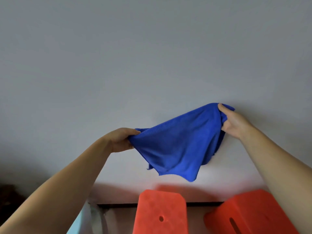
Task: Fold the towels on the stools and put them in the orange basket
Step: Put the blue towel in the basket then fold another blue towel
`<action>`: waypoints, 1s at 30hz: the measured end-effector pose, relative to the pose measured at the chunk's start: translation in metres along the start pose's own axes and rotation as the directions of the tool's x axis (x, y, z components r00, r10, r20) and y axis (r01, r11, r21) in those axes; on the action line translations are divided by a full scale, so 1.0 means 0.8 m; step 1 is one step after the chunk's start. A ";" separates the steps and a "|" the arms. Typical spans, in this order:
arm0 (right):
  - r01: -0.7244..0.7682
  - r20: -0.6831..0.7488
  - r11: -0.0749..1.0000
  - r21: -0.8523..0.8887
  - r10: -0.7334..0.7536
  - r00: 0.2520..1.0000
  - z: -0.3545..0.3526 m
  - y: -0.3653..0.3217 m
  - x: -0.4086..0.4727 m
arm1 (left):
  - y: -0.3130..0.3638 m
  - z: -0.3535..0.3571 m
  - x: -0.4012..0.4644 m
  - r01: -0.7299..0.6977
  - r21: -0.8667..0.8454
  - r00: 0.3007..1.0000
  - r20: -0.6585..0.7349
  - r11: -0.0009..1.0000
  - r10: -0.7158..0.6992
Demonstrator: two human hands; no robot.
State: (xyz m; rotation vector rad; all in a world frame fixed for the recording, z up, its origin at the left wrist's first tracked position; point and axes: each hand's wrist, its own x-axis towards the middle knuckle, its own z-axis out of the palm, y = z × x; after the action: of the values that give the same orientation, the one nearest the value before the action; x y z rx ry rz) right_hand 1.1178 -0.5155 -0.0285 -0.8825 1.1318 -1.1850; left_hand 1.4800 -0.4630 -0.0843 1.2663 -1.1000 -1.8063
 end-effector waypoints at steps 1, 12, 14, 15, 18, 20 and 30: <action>0.008 0.006 0.995 -0.095 -0.007 1.000 -0.001 -0.005 -0.003 | 0.002 -0.001 0.000 -0.001 -0.033 1.000 -0.003 0.999 0.001; -0.075 0.053 0.904 -0.420 0.108 0.993 -0.002 -0.034 -0.014 | 0.005 -0.001 -0.002 -0.383 -0.221 0.915 -0.223 0.897 0.335; -0.068 0.075 0.944 -0.322 0.097 0.993 0.002 -0.035 -0.013 | -0.002 0.007 -0.002 -0.353 -0.023 0.915 -0.215 0.935 0.341; -0.067 0.071 0.955 -0.287 0.091 0.993 0.002 -0.035 -0.013 | -0.005 0.011 -0.001 -0.333 0.066 0.912 -0.230 0.941 0.339; -0.061 0.032 0.972 -0.225 0.070 0.997 0.001 -0.036 -0.012 | -0.012 0.015 0.005 -0.276 0.246 0.874 -0.338 0.929 0.349; -0.062 0.004 0.972 -0.228 0.064 0.998 -0.004 -0.036 -0.012 | -0.012 0.008 0.010 -0.213 0.326 0.820 -0.453 0.921 0.350; -0.273 -0.171 0.807 -0.524 0.214 0.962 -0.016 -0.013 -0.012 | 0.003 -0.003 0.015 -0.028 -0.236 0.829 -0.548 0.971 -0.109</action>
State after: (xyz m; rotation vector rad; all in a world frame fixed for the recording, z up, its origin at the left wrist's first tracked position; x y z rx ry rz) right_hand 1.1028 -0.5073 -0.0199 -1.0665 1.6621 -0.7015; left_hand 1.4785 -0.4754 -0.0871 1.5402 -0.5155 -1.3943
